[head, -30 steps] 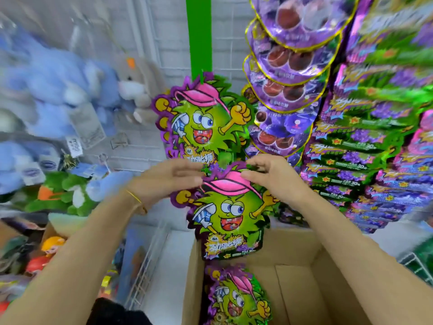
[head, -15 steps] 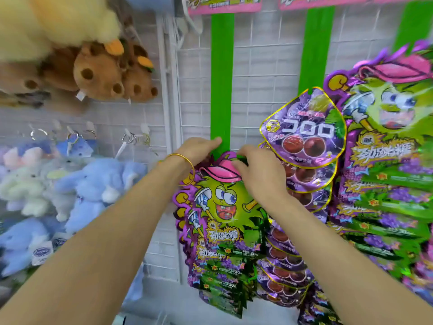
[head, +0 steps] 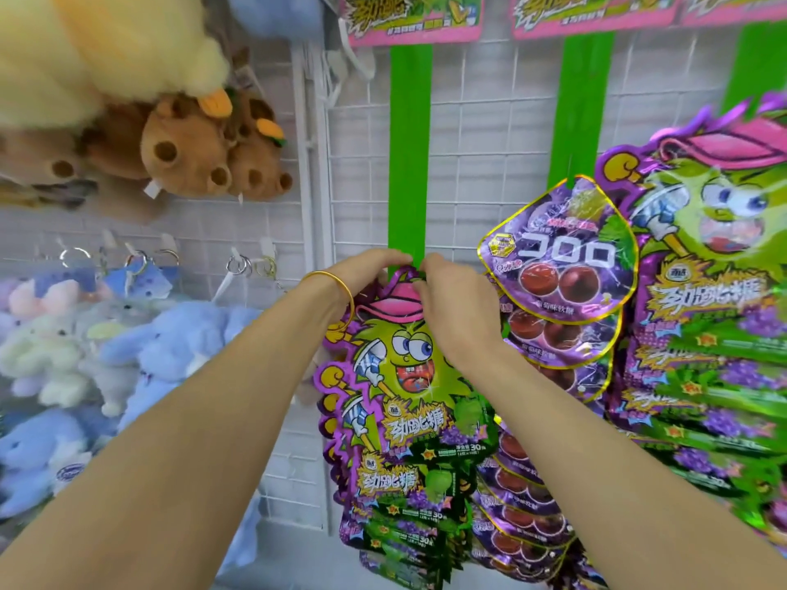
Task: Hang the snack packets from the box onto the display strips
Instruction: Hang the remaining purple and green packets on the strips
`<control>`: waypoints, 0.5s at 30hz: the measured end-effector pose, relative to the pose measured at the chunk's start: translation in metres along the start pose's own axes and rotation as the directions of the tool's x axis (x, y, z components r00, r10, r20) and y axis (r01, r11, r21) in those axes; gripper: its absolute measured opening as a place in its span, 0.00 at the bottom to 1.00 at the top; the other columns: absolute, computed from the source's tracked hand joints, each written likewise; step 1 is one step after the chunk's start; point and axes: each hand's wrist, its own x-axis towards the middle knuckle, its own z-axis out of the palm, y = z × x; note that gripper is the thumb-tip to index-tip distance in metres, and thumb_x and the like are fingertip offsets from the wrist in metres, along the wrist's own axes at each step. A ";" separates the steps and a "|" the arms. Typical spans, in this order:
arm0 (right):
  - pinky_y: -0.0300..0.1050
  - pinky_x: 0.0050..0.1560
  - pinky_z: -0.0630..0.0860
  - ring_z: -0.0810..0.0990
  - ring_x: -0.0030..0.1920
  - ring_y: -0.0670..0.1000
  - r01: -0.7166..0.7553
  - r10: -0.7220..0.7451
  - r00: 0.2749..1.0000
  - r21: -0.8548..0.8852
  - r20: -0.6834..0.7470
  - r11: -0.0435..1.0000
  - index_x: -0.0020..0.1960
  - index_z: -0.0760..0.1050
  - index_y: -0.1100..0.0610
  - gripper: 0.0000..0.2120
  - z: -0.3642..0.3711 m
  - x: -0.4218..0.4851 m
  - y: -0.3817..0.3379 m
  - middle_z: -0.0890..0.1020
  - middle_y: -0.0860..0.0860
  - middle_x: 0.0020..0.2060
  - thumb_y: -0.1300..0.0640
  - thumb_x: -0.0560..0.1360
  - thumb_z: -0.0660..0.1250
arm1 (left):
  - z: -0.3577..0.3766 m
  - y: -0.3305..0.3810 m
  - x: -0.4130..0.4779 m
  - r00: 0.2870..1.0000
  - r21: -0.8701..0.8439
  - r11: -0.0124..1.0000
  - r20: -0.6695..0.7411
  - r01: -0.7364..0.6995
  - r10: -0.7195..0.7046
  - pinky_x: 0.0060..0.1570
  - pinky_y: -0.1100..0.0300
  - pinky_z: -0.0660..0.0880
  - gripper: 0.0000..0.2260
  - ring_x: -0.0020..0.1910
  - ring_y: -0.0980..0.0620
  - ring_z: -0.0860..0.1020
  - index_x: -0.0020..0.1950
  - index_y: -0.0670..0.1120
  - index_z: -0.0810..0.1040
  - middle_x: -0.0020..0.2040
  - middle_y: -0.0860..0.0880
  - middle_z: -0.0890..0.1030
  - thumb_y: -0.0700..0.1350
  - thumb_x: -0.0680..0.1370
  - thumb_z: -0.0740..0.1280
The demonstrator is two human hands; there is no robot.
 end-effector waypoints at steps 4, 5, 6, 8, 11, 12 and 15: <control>0.48 0.38 0.67 0.79 0.50 0.62 -0.046 0.045 0.998 0.032 0.032 0.998 0.55 0.72 0.59 0.07 0.003 -0.001 0.001 0.81 0.60 0.47 0.61 0.77 0.60 | -0.001 0.000 -0.001 0.999 0.026 0.999 -0.029 0.021 -0.020 0.33 0.57 0.58 0.18 0.32 0.51 0.64 0.33 0.45 0.69 0.31 0.48 0.66 0.58 0.73 0.63; 0.48 0.39 0.68 0.79 0.50 0.63 -0.060 0.058 0.997 0.051 0.048 0.997 0.54 0.72 0.59 0.07 0.004 -0.002 0.001 0.81 0.60 0.48 0.61 0.77 0.60 | 0.000 -0.001 -0.001 0.999 0.014 1.000 -0.036 0.019 -0.019 0.34 0.57 0.59 0.17 0.34 0.51 0.65 0.38 0.44 0.73 0.33 0.49 0.68 0.58 0.73 0.63; 0.49 0.39 0.69 0.79 0.50 0.63 -0.072 0.067 0.996 0.072 0.060 0.995 0.54 0.72 0.59 0.07 0.005 -0.003 0.001 0.81 0.61 0.48 0.60 0.77 0.60 | 0.000 -0.002 -0.001 0.999 0.000 1.000 -0.036 0.015 -0.015 0.35 0.57 0.60 0.17 0.36 0.51 0.65 0.45 0.44 0.75 0.34 0.49 0.69 0.58 0.73 0.63; 0.50 0.41 0.71 0.79 0.51 0.63 -0.086 0.078 0.994 0.112 0.075 0.990 0.54 0.72 0.60 0.07 0.007 -0.006 0.002 0.81 0.61 0.48 0.58 0.78 0.60 | 0.000 -0.003 -0.003 1.000 -0.010 1.000 -0.027 0.008 -0.009 0.36 0.57 0.61 0.17 0.36 0.51 0.66 0.49 0.46 0.75 0.36 0.49 0.70 0.59 0.74 0.63; 0.52 0.43 0.73 0.78 0.51 0.64 -0.101 0.078 0.988 0.175 0.131 0.979 0.54 0.72 0.60 0.10 0.011 -0.013 0.005 0.81 0.62 0.48 0.55 0.77 0.63 | 0.001 -0.011 -0.006 0.999 -0.018 1.000 -0.036 0.009 -0.010 0.39 0.58 0.65 0.16 0.36 0.52 0.69 0.45 0.44 0.75 0.38 0.48 0.73 0.57 0.74 0.65; 0.53 0.44 0.73 0.78 0.51 0.64 -0.102 0.074 0.986 0.187 0.151 0.977 0.53 0.71 0.60 0.11 0.012 -0.016 0.005 0.81 0.62 0.48 0.54 0.77 0.63 | 0.001 -0.015 -0.008 0.998 -0.016 1.000 -0.058 -0.020 0.019 0.40 0.59 0.67 0.13 0.36 0.53 0.70 0.43 0.44 0.75 0.38 0.48 0.74 0.54 0.74 0.66; 0.54 0.42 0.72 0.78 0.49 0.64 -0.108 0.074 0.984 0.210 0.163 0.972 0.53 0.66 0.60 0.13 0.016 -0.024 0.006 0.81 0.62 0.46 0.52 0.77 0.64 | 0.004 -0.029 -0.017 0.972 0.067 0.979 -0.123 -0.194 0.201 0.36 0.67 0.69 0.02 0.37 0.53 0.72 0.43 0.46 0.75 0.37 0.50 0.75 0.41 0.73 0.68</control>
